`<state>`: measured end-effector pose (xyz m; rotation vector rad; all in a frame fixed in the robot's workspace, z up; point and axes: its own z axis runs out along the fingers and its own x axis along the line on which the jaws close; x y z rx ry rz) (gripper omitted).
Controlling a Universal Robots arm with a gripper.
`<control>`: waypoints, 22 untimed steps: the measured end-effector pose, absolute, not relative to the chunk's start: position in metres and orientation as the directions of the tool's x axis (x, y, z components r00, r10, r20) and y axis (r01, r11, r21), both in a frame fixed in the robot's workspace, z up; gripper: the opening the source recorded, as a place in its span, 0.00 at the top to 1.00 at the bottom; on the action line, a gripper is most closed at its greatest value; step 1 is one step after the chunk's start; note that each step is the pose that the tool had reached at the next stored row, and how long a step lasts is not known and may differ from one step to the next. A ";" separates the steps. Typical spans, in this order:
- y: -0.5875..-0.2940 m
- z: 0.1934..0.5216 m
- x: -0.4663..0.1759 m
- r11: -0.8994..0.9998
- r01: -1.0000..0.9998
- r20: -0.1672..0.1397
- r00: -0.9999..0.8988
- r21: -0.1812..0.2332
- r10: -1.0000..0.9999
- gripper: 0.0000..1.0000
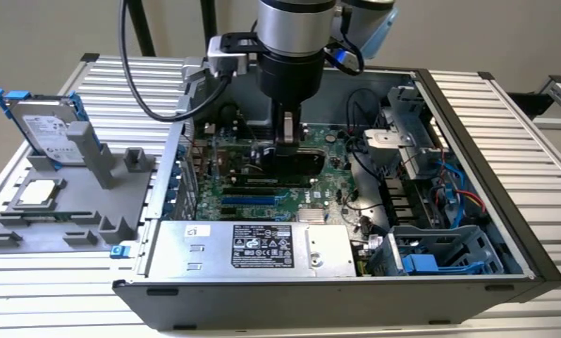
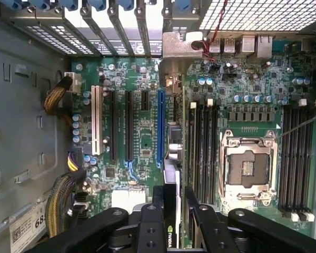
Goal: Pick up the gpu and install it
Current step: 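Insert the gpu into the slot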
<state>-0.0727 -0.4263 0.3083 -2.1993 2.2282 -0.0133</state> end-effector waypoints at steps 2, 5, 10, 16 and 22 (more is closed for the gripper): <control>-0.427 0.308 -0.073 0.014 -1.000 0.000 -0.014 -0.011 -1.000 1.00; -0.428 0.306 -0.074 0.017 -1.000 0.003 -0.017 -0.008 -1.000 1.00; -0.429 0.303 -0.074 0.037 -0.999 0.005 -0.037 -0.007 -0.999 1.00; -0.433 0.301 -0.075 0.045 -0.999 0.008 -0.045 -0.006 -0.999 1.00; -0.435 0.299 -0.079 0.045 -0.999 0.014 -0.045 -0.003 -0.999 1.00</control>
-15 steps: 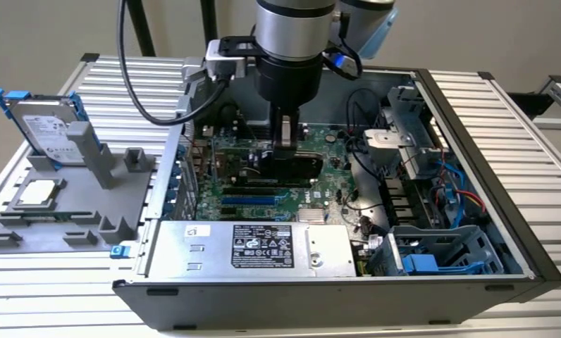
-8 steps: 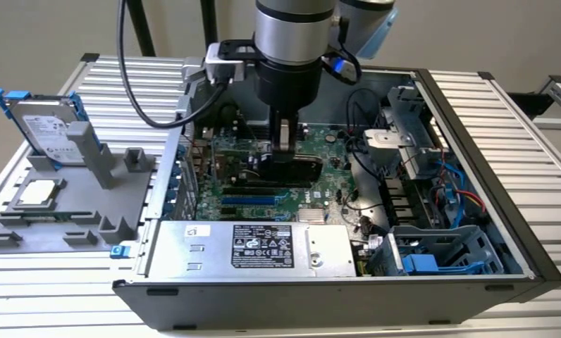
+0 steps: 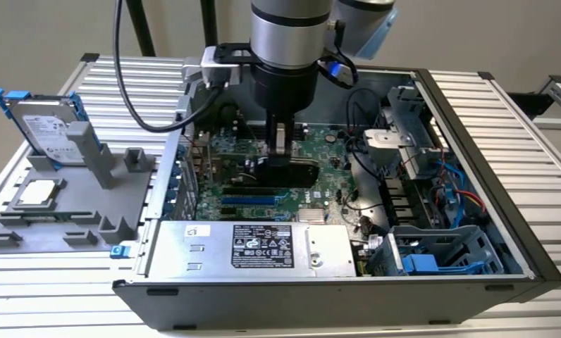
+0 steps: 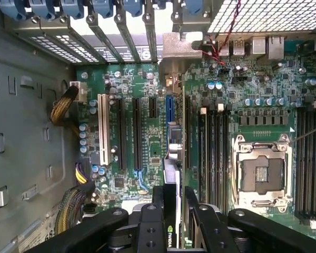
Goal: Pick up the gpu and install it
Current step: 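Insert the gpu into the slot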
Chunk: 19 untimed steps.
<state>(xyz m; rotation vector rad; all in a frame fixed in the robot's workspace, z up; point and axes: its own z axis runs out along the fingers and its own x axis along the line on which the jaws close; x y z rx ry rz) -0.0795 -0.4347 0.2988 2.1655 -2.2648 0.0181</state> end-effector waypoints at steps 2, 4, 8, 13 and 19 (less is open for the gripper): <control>-0.435 0.298 -0.082 0.045 -0.999 0.016 -0.045 -0.001 -0.999 1.00; -0.435 0.296 -0.084 0.045 -0.999 0.018 -0.045 0.001 -0.999 1.00; -0.435 0.293 -0.088 0.045 -0.999 0.022 -0.045 0.008 -0.999 1.00; -0.436 0.290 -0.091 0.045 -0.999 0.027 -0.044 0.020 -0.999 1.00; -0.436 0.285 -0.092 0.045 -0.999 0.031 -0.044 0.025 -0.999 1.00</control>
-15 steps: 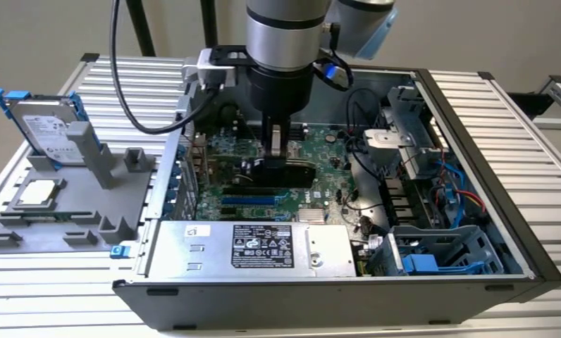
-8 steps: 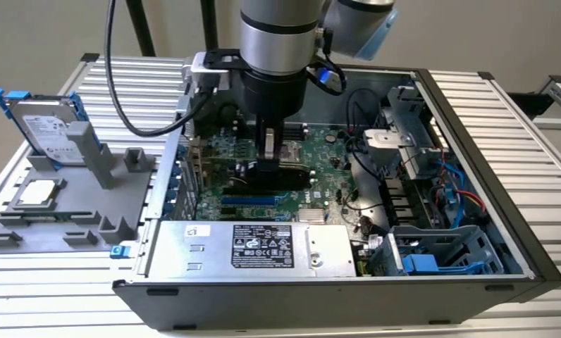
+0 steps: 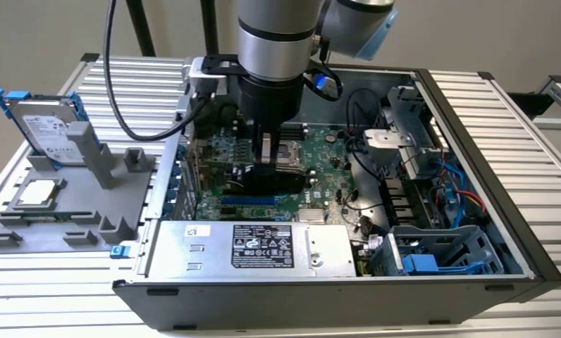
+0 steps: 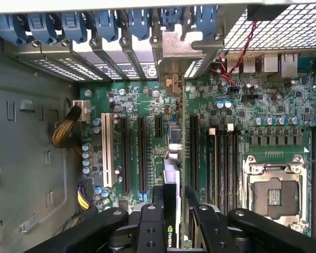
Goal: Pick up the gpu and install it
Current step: 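Insert the gpu into the slot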
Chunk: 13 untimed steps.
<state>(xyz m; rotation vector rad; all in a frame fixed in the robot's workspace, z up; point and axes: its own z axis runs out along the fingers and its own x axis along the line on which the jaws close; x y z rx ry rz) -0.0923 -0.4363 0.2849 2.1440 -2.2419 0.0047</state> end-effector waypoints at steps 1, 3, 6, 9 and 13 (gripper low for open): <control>-0.436 0.284 -0.092 0.045 -0.999 0.030 -0.044 0.025 -0.999 1.00; -0.436 0.283 -0.093 0.045 -0.999 0.030 -0.044 0.025 -0.999 1.00; -0.436 0.280 -0.093 0.045 -0.999 0.031 -0.044 0.028 -0.999 1.00; -0.436 0.278 -0.093 0.045 -0.998 0.031 -0.044 0.032 -0.999 1.00; -0.436 0.277 -0.093 0.045 -0.998 0.031 -0.044 0.032 -0.999 1.00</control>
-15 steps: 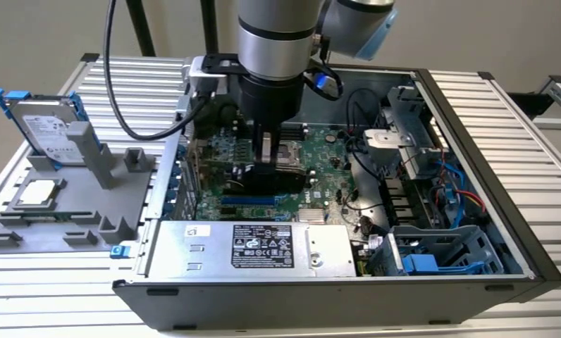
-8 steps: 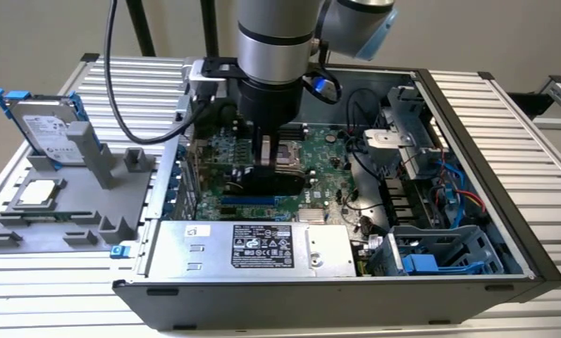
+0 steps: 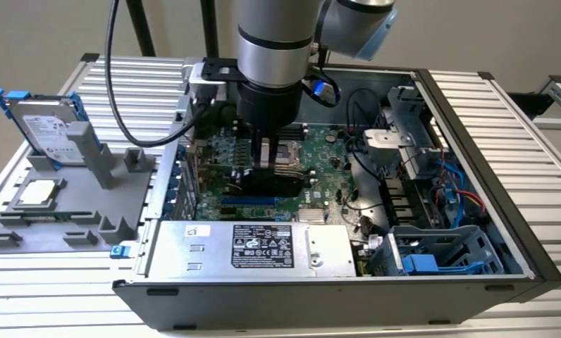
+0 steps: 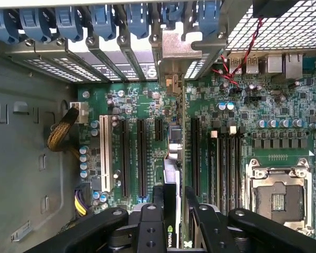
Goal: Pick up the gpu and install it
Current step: 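Insert the gpu into the slot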
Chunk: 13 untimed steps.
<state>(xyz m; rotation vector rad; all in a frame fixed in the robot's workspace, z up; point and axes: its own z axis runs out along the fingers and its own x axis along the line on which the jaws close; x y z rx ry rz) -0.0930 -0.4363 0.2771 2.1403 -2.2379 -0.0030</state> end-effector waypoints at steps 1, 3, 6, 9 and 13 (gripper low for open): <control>-0.436 0.277 -0.093 0.045 -0.998 0.031 -0.044 0.032 -0.999 1.00; -0.436 0.277 -0.093 0.045 -0.998 0.031 -0.044 0.032 -0.999 1.00; -0.436 0.276 -0.093 0.045 -0.998 0.032 -0.044 0.032 -0.999 1.00; -0.436 0.274 -0.094 0.045 -0.998 0.032 -0.044 0.032 -0.999 1.00; -0.436 0.271 -0.096 0.045 -0.998 0.032 -0.044 0.032 -0.999 1.00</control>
